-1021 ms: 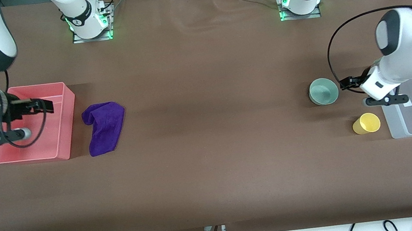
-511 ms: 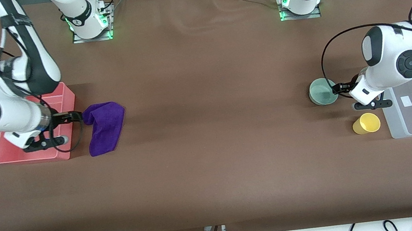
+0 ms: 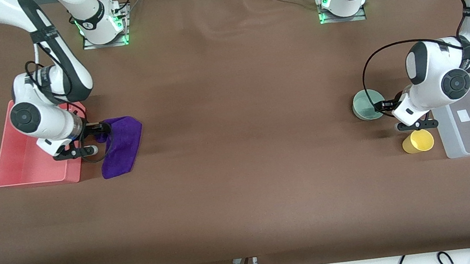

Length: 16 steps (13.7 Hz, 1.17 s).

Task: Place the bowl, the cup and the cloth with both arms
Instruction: 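Grasp the green bowl rim with the left gripper while the right gripper reaches the cloth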

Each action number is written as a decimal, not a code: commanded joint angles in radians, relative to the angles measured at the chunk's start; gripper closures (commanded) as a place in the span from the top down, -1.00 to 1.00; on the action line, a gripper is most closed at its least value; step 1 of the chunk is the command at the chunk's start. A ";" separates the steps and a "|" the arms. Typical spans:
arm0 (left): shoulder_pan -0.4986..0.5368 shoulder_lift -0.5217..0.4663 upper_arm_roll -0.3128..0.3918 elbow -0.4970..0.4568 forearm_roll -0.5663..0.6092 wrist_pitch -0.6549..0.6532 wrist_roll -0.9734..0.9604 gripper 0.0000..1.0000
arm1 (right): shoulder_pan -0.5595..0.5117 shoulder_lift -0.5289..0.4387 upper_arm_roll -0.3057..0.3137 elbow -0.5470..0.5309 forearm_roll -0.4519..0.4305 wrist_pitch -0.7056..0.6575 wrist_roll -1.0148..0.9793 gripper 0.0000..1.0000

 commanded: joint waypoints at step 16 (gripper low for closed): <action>0.003 0.018 -0.027 0.223 -0.079 -0.351 0.037 -1.00 | 0.058 0.133 0.008 -0.043 0.003 0.248 0.120 -1.00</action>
